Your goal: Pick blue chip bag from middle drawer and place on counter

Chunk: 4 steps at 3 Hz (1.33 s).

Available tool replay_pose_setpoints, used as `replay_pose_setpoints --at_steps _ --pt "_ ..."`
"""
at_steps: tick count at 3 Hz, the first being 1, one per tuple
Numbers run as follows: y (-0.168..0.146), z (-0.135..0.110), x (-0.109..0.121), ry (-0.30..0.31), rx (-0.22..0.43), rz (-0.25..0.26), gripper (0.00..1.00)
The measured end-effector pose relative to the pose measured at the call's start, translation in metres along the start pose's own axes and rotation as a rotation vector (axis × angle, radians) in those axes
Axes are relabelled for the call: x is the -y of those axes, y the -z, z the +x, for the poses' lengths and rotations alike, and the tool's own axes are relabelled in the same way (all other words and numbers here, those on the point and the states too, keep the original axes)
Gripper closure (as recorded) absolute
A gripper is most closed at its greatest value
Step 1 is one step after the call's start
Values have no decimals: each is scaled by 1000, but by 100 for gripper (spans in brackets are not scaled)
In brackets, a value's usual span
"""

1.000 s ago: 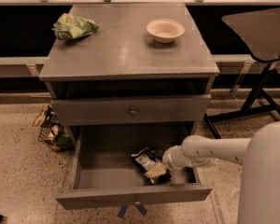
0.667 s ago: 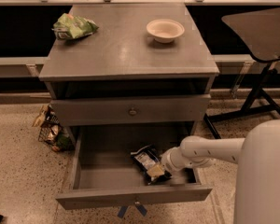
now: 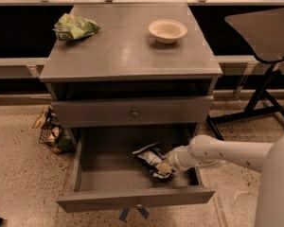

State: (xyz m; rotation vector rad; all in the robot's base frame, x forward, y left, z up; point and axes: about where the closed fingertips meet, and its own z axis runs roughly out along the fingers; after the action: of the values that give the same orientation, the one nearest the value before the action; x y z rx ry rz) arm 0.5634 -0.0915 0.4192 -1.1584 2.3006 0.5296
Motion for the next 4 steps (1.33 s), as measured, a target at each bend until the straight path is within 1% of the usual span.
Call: replay_pose_setpoints --at_steps 1,2,3,4 --pt "55 -30 -6 156 72 7 100" --pt "110 -57 -33 337 123 -20 100" --pt "167 -84 -55 450 218 -50 100" --pt "233 -111 -65 496 344 -72 100"
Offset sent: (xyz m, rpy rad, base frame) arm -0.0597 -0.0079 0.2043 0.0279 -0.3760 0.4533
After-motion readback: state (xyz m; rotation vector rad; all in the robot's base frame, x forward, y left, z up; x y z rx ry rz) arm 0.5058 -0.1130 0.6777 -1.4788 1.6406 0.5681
